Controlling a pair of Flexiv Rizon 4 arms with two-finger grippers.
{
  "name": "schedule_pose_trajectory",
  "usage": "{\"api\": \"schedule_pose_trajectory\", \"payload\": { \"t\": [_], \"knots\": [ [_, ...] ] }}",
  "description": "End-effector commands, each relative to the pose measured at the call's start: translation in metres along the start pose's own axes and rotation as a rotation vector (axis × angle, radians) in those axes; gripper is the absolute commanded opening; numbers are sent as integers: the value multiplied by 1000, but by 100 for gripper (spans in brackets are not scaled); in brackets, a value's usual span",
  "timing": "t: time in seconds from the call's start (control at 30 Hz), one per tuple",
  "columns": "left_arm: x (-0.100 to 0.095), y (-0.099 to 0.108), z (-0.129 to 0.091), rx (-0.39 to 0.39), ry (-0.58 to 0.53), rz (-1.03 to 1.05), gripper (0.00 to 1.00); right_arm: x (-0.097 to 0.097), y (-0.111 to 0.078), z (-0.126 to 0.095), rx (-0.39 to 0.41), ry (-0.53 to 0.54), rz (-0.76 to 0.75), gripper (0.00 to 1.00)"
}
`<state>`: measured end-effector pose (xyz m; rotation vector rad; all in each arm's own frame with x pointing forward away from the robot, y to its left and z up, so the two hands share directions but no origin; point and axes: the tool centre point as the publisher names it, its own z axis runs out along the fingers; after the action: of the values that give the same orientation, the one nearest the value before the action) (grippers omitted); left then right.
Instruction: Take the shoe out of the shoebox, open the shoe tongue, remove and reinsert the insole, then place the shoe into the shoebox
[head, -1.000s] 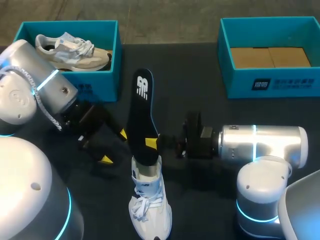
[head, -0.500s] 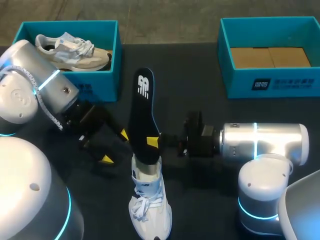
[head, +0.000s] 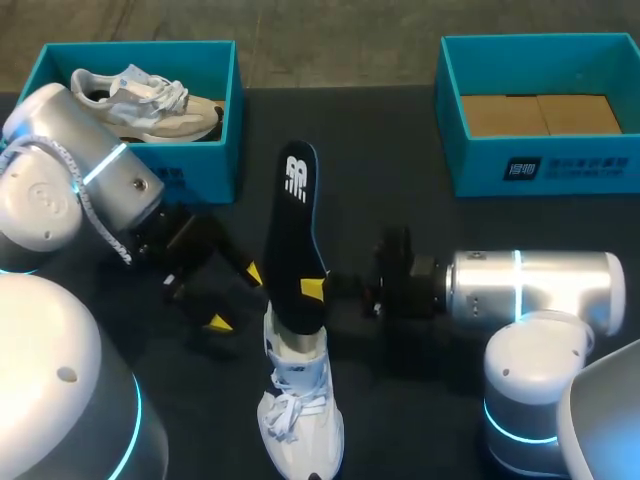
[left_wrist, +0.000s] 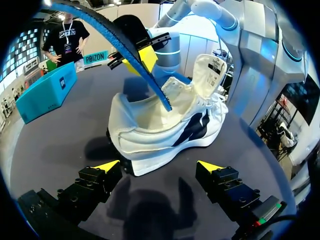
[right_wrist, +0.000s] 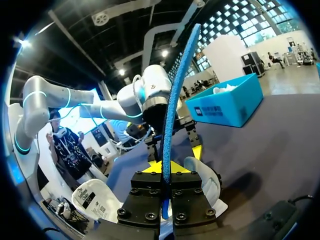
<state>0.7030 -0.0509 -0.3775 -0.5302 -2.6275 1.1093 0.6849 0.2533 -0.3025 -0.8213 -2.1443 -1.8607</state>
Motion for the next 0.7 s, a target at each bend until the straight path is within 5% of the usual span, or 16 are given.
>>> {"api": "schedule_pose_trajectory", "payload": {
  "t": [0.03, 0.7],
  "knots": [
    [0, 0, 1, -3, -3, -1, 100, 2, -6, -7, -7, 5, 3, 0],
    [-1, 1, -1, -4, 0, 1, 100, 3, -6, -1, -6, 19, 0, 0]
  ]
}}
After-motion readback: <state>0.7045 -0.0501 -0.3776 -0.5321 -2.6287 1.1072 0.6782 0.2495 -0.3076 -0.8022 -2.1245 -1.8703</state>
